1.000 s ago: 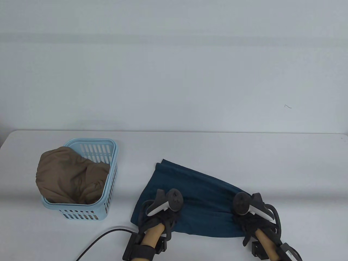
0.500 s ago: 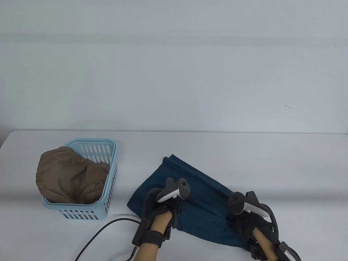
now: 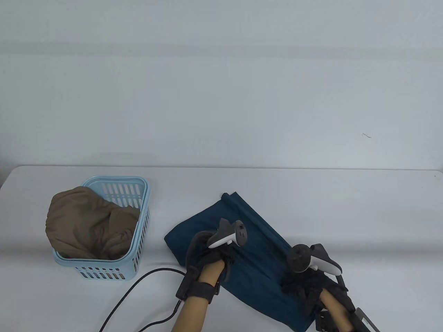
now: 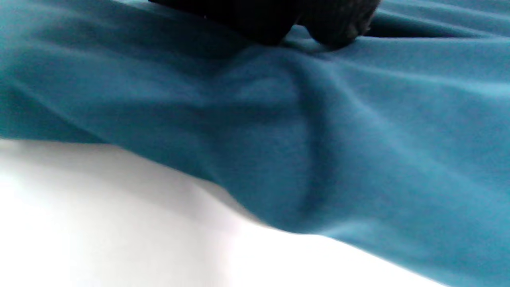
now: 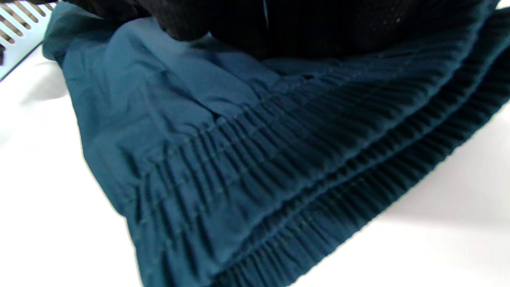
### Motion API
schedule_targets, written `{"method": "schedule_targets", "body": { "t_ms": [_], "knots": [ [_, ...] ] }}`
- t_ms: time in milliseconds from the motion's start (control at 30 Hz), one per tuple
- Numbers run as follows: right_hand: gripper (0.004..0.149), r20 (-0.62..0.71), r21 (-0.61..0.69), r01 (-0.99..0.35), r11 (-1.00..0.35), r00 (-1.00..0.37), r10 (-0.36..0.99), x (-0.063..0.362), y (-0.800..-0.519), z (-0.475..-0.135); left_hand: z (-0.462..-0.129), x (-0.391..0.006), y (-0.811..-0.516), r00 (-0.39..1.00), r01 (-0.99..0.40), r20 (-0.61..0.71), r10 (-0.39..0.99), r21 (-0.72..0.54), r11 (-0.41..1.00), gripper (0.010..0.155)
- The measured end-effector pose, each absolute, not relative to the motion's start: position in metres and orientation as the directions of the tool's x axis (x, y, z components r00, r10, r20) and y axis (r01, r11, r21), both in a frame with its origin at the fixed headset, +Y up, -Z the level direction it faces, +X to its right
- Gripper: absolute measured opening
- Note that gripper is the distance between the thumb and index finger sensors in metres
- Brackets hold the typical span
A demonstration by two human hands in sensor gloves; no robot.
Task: Roll shorts into tight roll
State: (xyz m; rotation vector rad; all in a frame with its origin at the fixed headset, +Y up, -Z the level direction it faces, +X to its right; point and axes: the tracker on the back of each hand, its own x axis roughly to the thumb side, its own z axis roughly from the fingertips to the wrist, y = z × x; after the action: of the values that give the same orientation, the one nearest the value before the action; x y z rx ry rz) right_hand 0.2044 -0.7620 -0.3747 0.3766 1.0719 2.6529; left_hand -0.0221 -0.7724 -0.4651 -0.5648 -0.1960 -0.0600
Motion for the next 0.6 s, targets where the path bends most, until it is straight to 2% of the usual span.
{"method": "schedule_targets", "body": {
  "t_ms": [367,600],
  "knots": [
    [0.053,0.177,0.718,-0.136,-0.683,-0.913,0.368,0.188,-0.765,-0.37,-0.485,-0.015,-0.774,0.97,0.178,0.236,-0.052,-0.552,0.815,0.058],
    [0.053,0.184,0.725,-0.154,-0.671,-0.896,0.405,0.175,-0.768,-0.369,-0.494,-0.008,-0.778,0.942,0.305,0.291,-0.17,-0.523,0.796,0.062]
  ]
}}
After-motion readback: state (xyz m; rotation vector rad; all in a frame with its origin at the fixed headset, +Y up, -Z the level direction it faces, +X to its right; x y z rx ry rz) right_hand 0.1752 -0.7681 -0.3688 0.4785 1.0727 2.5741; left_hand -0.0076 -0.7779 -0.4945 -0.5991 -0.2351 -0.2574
